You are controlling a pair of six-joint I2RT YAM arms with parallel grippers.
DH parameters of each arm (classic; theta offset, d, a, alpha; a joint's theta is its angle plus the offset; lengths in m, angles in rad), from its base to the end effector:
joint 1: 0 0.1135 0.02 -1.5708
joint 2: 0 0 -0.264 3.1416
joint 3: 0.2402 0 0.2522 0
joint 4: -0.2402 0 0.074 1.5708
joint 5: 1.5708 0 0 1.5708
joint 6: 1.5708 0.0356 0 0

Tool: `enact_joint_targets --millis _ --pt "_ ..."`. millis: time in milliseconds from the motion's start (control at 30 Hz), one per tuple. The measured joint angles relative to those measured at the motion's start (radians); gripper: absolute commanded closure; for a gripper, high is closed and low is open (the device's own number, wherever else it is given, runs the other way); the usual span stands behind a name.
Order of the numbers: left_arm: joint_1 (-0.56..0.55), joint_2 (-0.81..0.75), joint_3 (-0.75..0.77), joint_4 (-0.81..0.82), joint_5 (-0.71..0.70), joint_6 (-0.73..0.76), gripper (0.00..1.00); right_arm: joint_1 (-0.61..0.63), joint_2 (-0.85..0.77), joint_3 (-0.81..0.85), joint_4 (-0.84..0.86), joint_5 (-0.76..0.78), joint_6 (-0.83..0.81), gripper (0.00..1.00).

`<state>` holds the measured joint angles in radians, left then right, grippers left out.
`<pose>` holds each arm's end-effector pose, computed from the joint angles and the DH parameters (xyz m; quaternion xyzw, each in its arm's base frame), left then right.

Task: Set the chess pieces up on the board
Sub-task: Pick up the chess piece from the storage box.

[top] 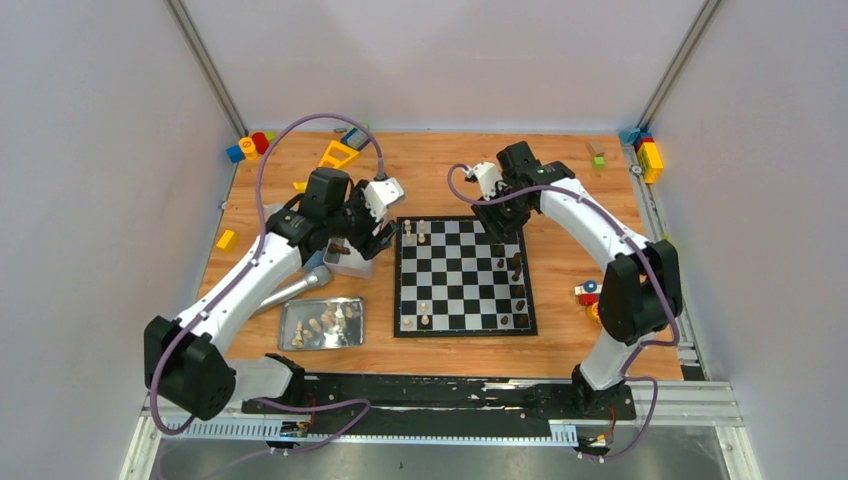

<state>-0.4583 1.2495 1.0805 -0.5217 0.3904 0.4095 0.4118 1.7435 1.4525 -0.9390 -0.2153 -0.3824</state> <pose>0.2367 -0.1319 0.3138 0.4481 0.7706 -0.1856 0.4135 0.3210 0.1485 0.2582 -0.3957 0.8965 0.1083 0.1670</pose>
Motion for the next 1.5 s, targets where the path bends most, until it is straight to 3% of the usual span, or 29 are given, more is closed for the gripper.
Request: enact_joint_targets --millis 333,633,767,1033,1267,1500 --pt "0.201 0.272 0.063 -0.068 -0.182 -0.003 0.25 0.000 -0.145 0.015 0.005 -0.048 0.007 0.54" --pt "0.217 0.521 0.226 -0.104 -0.161 0.012 0.32 0.000 -0.169 -0.065 0.019 -0.056 0.006 0.55" --pt "0.217 0.538 0.226 -0.125 -0.125 0.149 0.32 0.000 -0.177 -0.093 0.022 -0.056 0.006 0.55" --pt "0.216 0.574 0.290 -0.219 -0.058 0.571 0.32 0.000 -0.182 -0.122 0.033 -0.056 0.006 0.55" --pt "0.199 0.651 0.323 -0.272 -0.076 0.871 0.32 0.000 -0.182 -0.143 0.057 -0.057 0.006 0.55" --pt "0.185 0.724 0.343 -0.298 -0.085 1.052 0.34 0.000 -0.182 -0.191 0.072 -0.060 0.005 0.56"
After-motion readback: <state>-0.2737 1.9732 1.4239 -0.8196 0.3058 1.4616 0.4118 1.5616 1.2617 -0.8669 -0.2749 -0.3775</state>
